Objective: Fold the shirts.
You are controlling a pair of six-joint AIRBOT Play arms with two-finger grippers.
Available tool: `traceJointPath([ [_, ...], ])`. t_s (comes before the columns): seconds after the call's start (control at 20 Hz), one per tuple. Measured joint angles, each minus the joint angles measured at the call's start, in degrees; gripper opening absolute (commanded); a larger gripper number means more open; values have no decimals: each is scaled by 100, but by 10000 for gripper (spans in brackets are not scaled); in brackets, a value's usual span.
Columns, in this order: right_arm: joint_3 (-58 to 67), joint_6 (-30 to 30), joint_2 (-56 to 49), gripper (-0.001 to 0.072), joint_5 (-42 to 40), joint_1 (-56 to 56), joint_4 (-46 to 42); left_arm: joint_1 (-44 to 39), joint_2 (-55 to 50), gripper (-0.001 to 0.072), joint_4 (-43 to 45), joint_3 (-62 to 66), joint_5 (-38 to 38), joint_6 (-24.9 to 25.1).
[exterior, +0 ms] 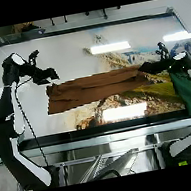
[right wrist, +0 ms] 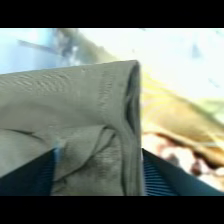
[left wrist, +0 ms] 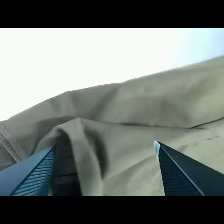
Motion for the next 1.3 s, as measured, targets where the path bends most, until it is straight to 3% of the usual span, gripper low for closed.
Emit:
traceJointPath([
  [0.15, 44, -20, -155, 610, 42, -31, 28, -90, 28, 686, 0, 190, -109, -55],
  [0.25, 59, -24, -284, 449, 140, -42, 229, -205, 46, 686, -17, 214, -160, -90],
  [0.35, 57, -74, -376, 432, 444, -42, 448, -352, 83, 685, -20, 105, -155, -92],
  [0.45, 52, -136, -428, 255, 763, -42, 549, -529, 96, 685, -20, -37, -109, -107],
  [0.5, 48, -157, -446, 100, 887, -42, 553, -640, 98, 684, -22, -111, -50, -107],
  [0.55, 48, -190, -457, 18, 984, -42, 562, -763, 107, 567, -61, -186, 52, -109],
  [0.6, 50, -238, -457, 17, 1064, -42, 638, -881, 109, 236, -136, -258, 188, -109],
  [0.65, 63, -304, -450, 17, 1152, -48, 721, -1005, 109, 19, -234, -334, 337, -109],
  [0.9, 310, -382, -87, 16, 1816, -175, 911, -1823, -162, 15, -822, -568, 1283, -105],
  [1.3, 1222, 415, 1189, 17, 3110, -581, 1257, -3399, -1036, 15, -2057, -614, 3045, -42],
])
